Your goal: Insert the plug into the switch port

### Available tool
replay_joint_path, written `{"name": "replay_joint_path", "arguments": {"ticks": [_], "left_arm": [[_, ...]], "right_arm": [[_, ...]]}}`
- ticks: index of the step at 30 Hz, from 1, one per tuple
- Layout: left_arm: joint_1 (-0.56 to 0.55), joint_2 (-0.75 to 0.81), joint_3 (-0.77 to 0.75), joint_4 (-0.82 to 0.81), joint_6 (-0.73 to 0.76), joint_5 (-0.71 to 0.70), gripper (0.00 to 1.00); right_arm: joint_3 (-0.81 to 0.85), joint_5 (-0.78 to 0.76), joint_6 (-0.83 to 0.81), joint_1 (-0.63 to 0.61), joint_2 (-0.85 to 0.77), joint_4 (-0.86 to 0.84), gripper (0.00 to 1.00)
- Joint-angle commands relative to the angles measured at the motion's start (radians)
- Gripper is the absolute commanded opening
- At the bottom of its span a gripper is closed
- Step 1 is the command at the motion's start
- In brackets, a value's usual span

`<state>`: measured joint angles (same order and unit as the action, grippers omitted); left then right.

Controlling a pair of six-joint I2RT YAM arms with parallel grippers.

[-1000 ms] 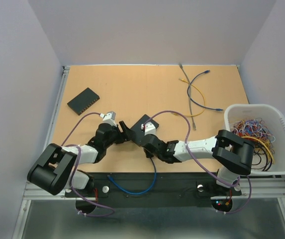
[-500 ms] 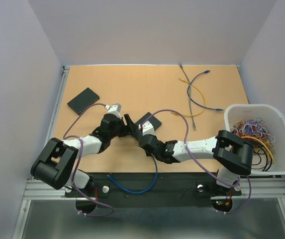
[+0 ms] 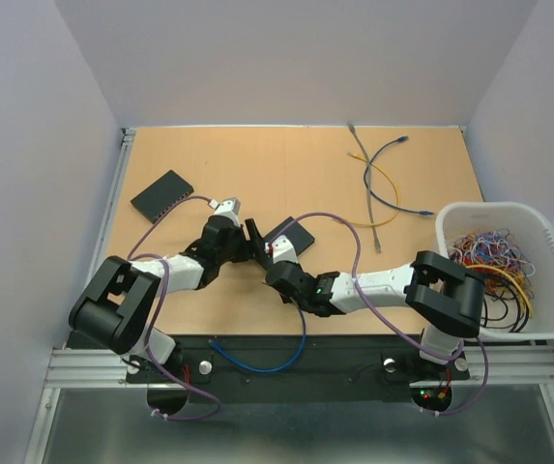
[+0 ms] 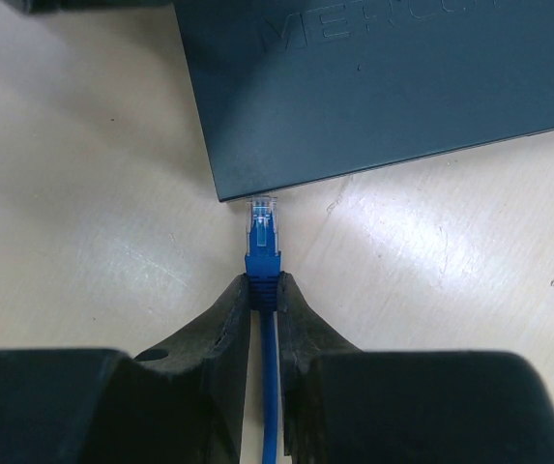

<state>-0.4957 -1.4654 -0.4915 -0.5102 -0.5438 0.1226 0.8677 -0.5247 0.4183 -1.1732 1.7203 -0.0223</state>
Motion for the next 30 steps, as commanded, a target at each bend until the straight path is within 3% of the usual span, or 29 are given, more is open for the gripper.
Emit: {"name": "replay_joint_path", "arguments": {"ticks": [1, 7, 13, 30], "left_arm": [[-0.003, 0.016, -0.073, 0.05, 0.041, -0.076, 0.79], [0.003, -0.006, -0.154, 0.105, 0.087, -0.161, 0.79], [0.0, -0.081, -0.165, 0.044, 0.087, -0.049, 0.78], [-0.041, -0.139, -0.087, -0.013, 0.039, 0.023, 0.74]], "right_arm": [[-0.001, -0.034, 0.017, -0.008, -0.028, -0.021, 0.0], [0.005, -0.038, 0.014, -0.008, -0.018, -0.021, 0.0], [0.02, -0.034, 0.005, -0.008, -0.002, -0.022, 0.0], [0.063, -0.008, -0.019, -0.008, 0.033, -0.021, 0.01]]}}
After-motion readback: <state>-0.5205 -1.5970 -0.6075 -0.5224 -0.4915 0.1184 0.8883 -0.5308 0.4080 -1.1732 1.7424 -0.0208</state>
